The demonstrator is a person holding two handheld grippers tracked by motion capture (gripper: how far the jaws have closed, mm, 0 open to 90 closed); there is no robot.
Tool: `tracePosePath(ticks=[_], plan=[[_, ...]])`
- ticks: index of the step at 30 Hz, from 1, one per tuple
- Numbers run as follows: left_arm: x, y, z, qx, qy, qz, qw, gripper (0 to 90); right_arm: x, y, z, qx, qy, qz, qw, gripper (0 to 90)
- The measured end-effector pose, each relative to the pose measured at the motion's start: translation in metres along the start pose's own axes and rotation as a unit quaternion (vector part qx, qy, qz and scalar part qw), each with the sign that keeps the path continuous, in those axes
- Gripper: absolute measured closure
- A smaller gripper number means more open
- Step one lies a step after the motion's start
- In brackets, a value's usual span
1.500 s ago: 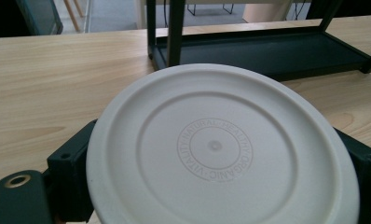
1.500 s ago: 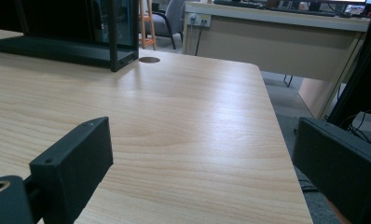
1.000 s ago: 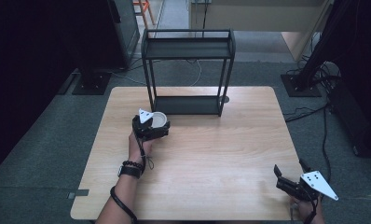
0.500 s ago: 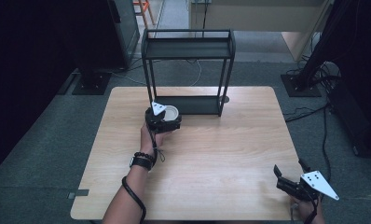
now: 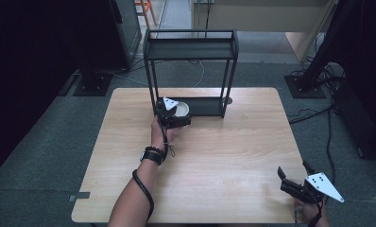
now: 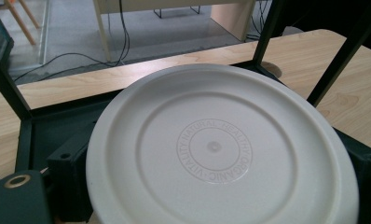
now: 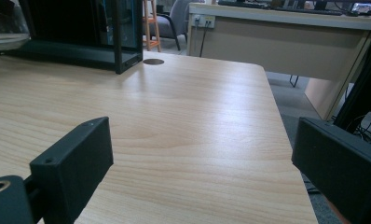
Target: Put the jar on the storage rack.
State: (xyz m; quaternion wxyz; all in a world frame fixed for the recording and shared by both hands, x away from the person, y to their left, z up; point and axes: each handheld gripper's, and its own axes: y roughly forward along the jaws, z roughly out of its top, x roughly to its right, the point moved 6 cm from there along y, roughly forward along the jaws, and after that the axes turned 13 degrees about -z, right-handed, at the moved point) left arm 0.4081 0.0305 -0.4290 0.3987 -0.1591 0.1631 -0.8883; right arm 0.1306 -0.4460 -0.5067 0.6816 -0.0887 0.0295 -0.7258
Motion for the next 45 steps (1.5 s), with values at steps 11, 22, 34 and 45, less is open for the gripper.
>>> tracePosePath(ticks=[11, 22, 34, 45], plan=[[-0.003, 0.012, 0.007, 0.000, 0.003, 0.002, 1.0000, 10.4, 0.001, 0.000, 0.000, 0.000, 0.003, 0.001, 1.0000, 4.7], [-0.006, 0.028, 0.012, 0.000, -0.005, 0.010, 0.9999, 10.4, 0.002, 0.000, 0.000, 0.001, 0.005, 0.004, 1.0000, 4.7], [-0.010, 0.045, 0.018, -0.004, -0.008, 0.011, 0.9999, 10.4, 0.002, 0.000, 0.000, 0.001, 0.006, 0.005, 1.0000, 4.7], [-0.020, 0.061, 0.025, -0.005, -0.020, 0.029, 0.9994, 10.4, 0.003, 0.001, 0.000, 0.001, 0.007, 0.006, 1.0000, 4.7]])
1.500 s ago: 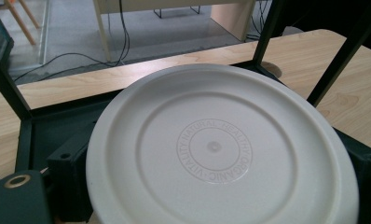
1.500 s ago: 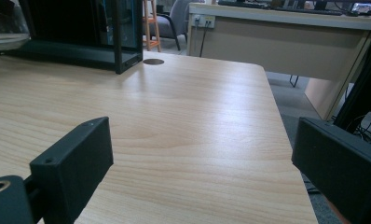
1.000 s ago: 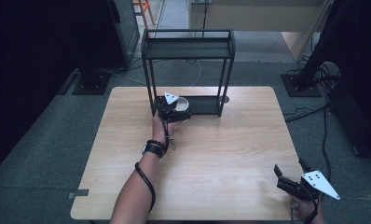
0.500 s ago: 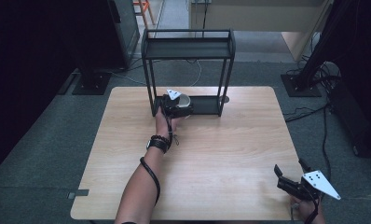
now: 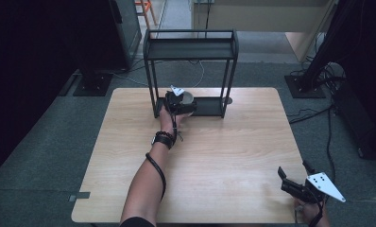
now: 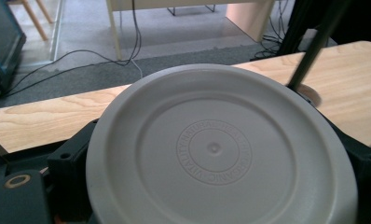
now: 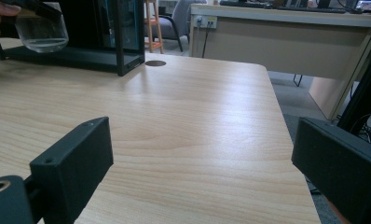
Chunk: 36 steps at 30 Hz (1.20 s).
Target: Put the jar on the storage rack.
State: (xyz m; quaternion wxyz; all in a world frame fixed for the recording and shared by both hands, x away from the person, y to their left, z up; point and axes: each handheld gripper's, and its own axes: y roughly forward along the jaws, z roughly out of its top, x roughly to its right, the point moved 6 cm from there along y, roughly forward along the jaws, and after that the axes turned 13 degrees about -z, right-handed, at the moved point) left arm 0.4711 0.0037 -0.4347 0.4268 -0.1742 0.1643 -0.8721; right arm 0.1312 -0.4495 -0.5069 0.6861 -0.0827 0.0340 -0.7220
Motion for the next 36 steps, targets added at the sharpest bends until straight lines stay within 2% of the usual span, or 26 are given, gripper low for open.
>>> tracePosePath(ticks=[14, 22, 25, 28, 32, 34, 36], plan=[[-0.011, 0.013, 0.007, -0.009, 0.003, 0.005, 0.9999, 10.4, 0.001, 0.001, 0.000, -0.002, 0.003, 0.004, 1.0000, 4.8], [-0.012, 0.021, 0.004, -0.012, 0.007, 0.012, 0.9998, 10.4, 0.002, 0.002, 0.000, -0.001, 0.003, 0.006, 1.0000, 4.7], [-0.013, 0.022, 0.004, -0.009, 0.003, 0.012, 0.9999, 10.3, 0.002, 0.002, 0.000, -0.001, 0.004, 0.007, 1.0000, 4.8], [-0.010, 0.025, 0.004, -0.010, 0.010, 0.018, 0.9997, 10.2, 0.002, 0.002, 0.000, -0.001, 0.002, 0.007, 1.0000, 4.8], [-0.008, 0.027, 0.003, -0.003, -0.006, 0.029, 0.9996, 9.9, 0.001, 0.001, 0.000, 0.000, -0.001, 0.006, 1.0000, 4.8], [-0.005, 0.028, 0.004, -0.001, -0.013, 0.042, 0.9990, 9.8, 0.001, 0.001, 0.000, 0.001, -0.001, 0.006, 1.0000, 4.8], [-0.005, 0.027, 0.005, 0.002, -0.018, 0.044, 0.9989, 9.7, 0.001, 0.001, 0.000, 0.001, 0.000, 0.006, 1.0000, 4.8]])
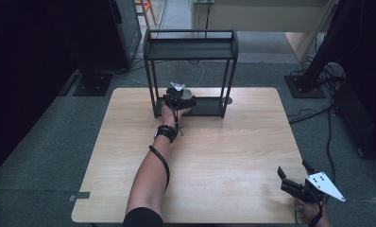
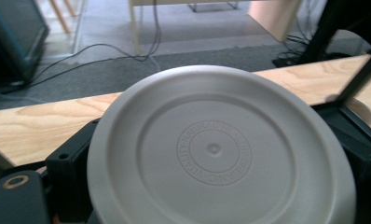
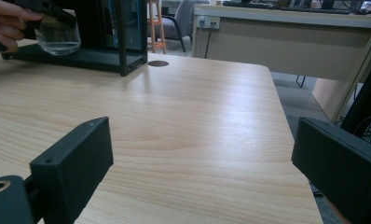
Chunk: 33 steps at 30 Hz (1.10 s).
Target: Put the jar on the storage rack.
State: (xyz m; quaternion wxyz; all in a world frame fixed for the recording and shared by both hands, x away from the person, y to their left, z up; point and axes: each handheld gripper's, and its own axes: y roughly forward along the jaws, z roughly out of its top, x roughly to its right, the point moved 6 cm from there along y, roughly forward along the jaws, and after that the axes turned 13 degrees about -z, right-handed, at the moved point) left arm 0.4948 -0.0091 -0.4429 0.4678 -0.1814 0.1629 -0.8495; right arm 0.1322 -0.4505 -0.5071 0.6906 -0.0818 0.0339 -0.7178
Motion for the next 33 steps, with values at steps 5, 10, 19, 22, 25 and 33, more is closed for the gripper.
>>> tracePosePath(ticks=[5, 10, 19, 22, 25, 33], plan=[[-0.002, -0.004, 0.002, 0.004, 0.008, -0.006, 0.9999, 6.5, 0.000, 0.000, 0.000, 0.001, 0.000, 0.000, 1.0000, 4.8], [-0.002, -0.007, 0.003, -0.001, 0.015, -0.013, 0.9998, 0.0, 0.000, -0.001, -0.001, 0.003, 0.000, 0.000, 1.0000, 4.8], [0.001, -0.015, 0.000, -0.003, 0.022, -0.015, 0.9997, 0.0, 0.001, -0.001, -0.001, 0.003, 0.002, 0.002, 1.0000, 4.7], [0.000, -0.018, -0.002, -0.001, 0.020, -0.015, 0.9997, 0.0, 0.001, -0.001, -0.001, 0.003, 0.002, 0.002, 1.0000, 4.8], [-0.001, -0.023, -0.004, -0.002, 0.021, -0.017, 0.9996, 0.0, 0.001, -0.001, -0.001, 0.003, 0.001, 0.001, 1.0000, 4.7], [-0.006, -0.038, -0.012, 0.005, 0.029, -0.027, 0.9992, 0.0, 0.000, 0.000, 0.000, 0.001, -0.002, 0.000, 1.0000, 4.8]])
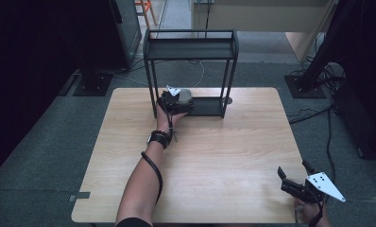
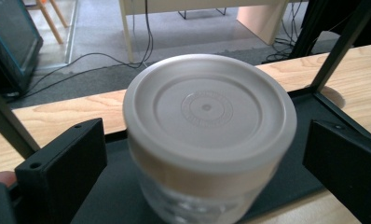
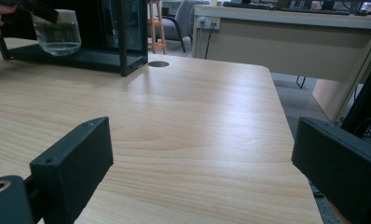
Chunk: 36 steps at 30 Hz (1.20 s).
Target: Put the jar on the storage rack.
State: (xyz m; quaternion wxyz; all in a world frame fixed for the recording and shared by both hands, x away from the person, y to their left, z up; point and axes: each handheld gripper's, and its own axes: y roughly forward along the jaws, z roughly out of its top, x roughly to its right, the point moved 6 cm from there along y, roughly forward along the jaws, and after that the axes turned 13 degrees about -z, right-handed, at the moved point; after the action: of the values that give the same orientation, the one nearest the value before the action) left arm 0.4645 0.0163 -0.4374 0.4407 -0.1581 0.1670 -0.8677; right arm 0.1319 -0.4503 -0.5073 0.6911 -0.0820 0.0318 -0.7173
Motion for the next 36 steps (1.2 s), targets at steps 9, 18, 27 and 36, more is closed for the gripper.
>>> tracePosePath(ticks=[9, 18, 27, 36], plan=[[-0.004, -0.016, -0.004, 0.003, 0.005, -0.009, 0.9999, 0.0, -0.002, 0.000, 0.000, -0.001, -0.002, -0.005, 1.0000, 4.7], [-0.008, -0.027, -0.013, 0.005, 0.005, -0.019, 0.9998, 0.1, -0.003, 0.000, 0.000, -0.001, -0.006, -0.007, 1.0000, 4.8], [-0.009, -0.036, -0.020, 0.005, 0.011, -0.024, 0.9997, 0.0, -0.004, -0.001, 0.000, -0.001, -0.011, -0.009, 0.9999, 4.8], [-0.010, -0.044, -0.031, 0.002, 0.017, -0.041, 0.9990, 0.1, -0.005, -0.001, 0.000, -0.002, -0.013, -0.010, 0.9999, 4.8]])
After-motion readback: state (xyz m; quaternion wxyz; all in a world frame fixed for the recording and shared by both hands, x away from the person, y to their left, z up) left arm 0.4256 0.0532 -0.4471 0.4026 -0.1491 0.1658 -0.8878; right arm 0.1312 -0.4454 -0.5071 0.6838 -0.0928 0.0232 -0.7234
